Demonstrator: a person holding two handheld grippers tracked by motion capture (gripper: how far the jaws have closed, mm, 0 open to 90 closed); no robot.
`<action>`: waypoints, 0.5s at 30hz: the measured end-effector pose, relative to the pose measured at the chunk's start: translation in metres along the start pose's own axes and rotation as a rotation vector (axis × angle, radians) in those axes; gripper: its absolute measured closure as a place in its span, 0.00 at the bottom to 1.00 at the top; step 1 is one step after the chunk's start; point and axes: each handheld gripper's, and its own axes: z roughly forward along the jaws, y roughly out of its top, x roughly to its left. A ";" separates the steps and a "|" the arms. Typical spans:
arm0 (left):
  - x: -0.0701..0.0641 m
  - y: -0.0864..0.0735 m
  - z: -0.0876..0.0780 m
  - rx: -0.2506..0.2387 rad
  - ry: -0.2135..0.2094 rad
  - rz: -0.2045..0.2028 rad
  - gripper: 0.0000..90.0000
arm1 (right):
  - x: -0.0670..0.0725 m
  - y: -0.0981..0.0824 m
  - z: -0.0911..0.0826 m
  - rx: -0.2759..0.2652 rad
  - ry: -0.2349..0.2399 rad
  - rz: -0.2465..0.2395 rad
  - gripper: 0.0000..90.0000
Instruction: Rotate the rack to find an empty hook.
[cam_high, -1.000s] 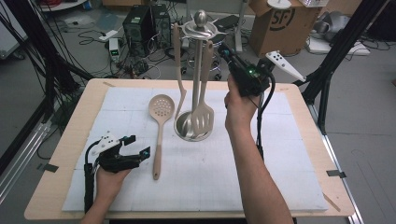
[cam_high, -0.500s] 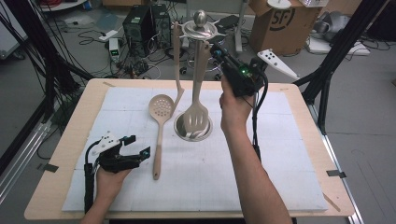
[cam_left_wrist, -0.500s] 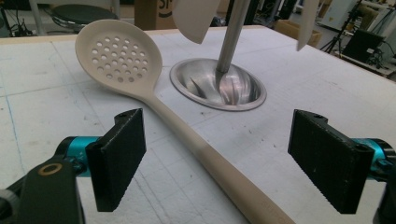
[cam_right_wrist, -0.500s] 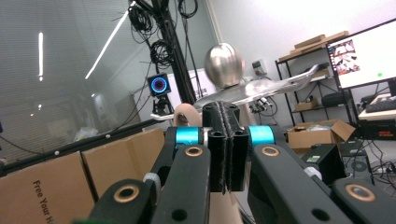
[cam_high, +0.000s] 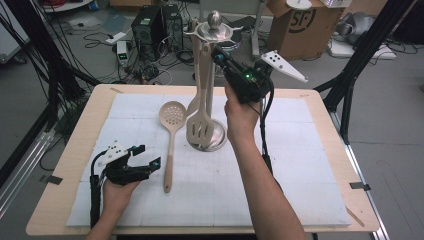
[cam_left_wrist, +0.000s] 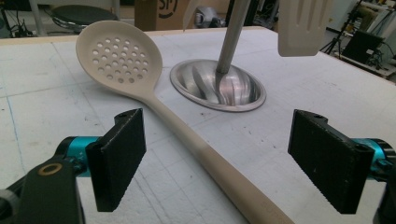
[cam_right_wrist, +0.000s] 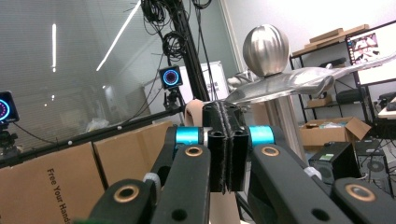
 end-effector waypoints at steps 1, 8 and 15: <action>0.000 0.000 0.000 0.001 0.000 0.001 0.22 | 0.000 0.000 0.001 -0.002 -0.001 -0.002 1.00; 0.000 0.000 0.000 -0.001 0.000 -0.002 0.22 | 0.003 -0.003 0.005 0.003 0.002 0.005 1.00; 0.000 0.000 0.000 0.002 -0.002 0.003 0.22 | 0.000 -0.002 0.000 0.000 -0.014 0.000 1.00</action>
